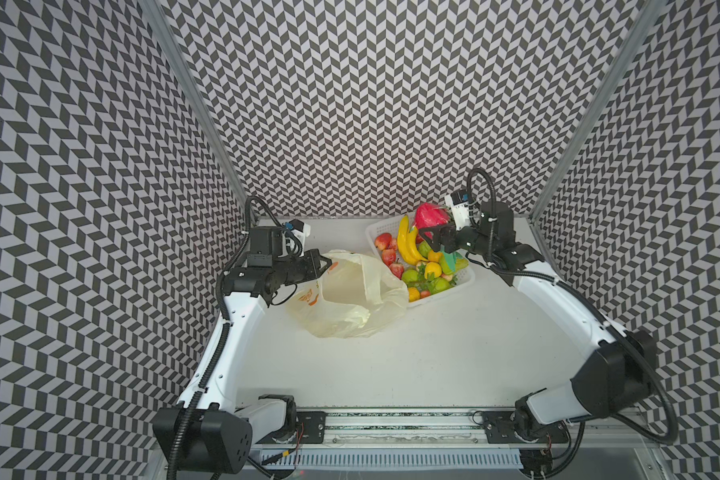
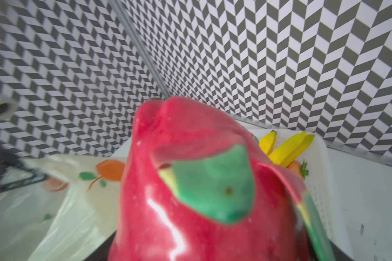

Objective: Place the fake fruits into the plastic bag and tie a complex knot
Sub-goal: 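Lift the dragon fruit out of the basket with the right gripper toward the bag, then push the dragon fruit into the bag mouth held by the left gripper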

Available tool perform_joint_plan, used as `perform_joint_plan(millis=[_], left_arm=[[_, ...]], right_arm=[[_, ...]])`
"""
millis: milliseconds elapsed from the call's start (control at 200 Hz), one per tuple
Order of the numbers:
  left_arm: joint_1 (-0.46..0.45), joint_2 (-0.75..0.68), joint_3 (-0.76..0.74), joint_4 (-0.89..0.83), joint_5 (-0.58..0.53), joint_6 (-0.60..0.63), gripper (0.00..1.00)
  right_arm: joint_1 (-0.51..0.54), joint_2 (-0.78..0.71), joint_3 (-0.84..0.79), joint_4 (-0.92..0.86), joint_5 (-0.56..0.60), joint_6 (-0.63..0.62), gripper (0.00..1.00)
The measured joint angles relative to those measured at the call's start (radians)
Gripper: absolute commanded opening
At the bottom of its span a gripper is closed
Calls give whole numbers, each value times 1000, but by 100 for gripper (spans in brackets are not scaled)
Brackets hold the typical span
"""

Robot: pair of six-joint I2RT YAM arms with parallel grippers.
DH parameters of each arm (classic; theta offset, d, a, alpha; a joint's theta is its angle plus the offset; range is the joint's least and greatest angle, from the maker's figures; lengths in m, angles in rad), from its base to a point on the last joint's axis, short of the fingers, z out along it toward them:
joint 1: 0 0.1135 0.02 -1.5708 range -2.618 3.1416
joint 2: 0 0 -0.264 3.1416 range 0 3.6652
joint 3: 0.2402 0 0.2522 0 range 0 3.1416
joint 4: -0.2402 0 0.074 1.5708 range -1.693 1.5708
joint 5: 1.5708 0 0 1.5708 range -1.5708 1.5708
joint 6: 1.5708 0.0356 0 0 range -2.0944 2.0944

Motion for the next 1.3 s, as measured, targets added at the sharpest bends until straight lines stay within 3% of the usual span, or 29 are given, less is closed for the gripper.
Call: perform_joint_plan(millis=[285, 561, 816, 1302], left_arm=[[-18, 1, 0, 8, 0, -1, 0], [-37, 1, 0, 23, -1, -19, 0], [-46, 1, -13, 36, -2, -23, 0], [-52, -23, -24, 35, 46, 44, 0]], right_arm=[[83, -338, -215, -100, -117, 113, 47], [323, -450, -375, -135, -164, 253, 47], [507, -369, -442, -98, -135, 344, 47], [552, -107, -355, 31, -58, 383, 48]])
